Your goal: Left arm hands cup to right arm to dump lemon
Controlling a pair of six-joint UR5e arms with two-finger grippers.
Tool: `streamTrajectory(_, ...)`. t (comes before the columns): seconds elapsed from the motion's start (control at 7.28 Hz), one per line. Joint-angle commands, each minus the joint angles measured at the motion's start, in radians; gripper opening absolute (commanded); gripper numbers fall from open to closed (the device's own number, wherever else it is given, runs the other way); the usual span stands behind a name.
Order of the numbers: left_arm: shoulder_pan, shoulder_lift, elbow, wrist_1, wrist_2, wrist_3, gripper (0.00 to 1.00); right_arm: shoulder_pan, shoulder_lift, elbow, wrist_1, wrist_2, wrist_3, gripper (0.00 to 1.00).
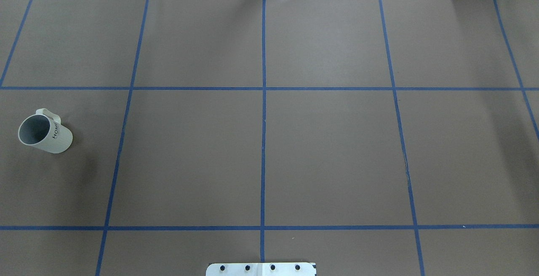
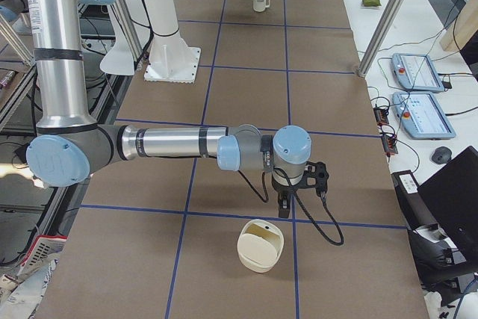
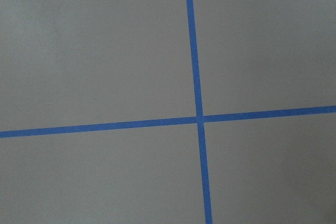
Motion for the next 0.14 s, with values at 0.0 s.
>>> streamTrajectory(0.0, 0.0, 0.0, 0.0, 0.0, -0.001, 0.0, 1.0, 0.001, 0.001, 0.001, 0.002, 0.0, -0.001, 1.0)
